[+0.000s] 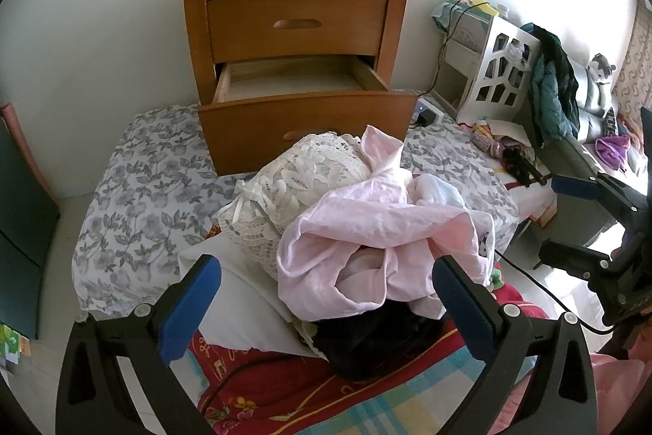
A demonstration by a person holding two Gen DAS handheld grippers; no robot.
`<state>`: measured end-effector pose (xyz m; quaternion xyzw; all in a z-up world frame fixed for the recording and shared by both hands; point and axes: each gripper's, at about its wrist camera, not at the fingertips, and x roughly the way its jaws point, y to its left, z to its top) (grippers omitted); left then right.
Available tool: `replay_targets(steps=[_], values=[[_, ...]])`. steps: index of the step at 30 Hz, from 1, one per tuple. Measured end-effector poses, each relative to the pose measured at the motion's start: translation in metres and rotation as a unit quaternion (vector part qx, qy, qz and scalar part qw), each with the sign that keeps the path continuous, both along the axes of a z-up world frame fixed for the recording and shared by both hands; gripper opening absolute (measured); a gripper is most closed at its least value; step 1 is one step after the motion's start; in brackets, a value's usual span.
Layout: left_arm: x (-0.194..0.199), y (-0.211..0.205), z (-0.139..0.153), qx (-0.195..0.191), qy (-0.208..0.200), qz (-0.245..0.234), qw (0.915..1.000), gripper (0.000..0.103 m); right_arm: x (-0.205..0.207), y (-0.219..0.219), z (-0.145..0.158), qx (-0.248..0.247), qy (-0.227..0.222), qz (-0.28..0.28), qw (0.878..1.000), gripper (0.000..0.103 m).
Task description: Take underwear out of drawer
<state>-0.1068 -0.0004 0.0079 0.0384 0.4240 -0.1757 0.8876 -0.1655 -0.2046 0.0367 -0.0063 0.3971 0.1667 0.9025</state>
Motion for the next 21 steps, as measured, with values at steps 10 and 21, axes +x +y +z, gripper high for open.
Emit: replay_targets(steps=[10,21], values=[[-0.0007,0.0001,0.0001,0.001,-0.001,0.001,1.0,0.103,0.0005,-0.0012,0.0003,0.001,-0.002,-0.005,1.0,0.103],[-0.001,0.0009,-0.0007,0.0,0.0,0.002,1.0,0.103,-0.0001,-0.0002,-0.0009,0.001,-0.001,-0.005,1.0,0.103]])
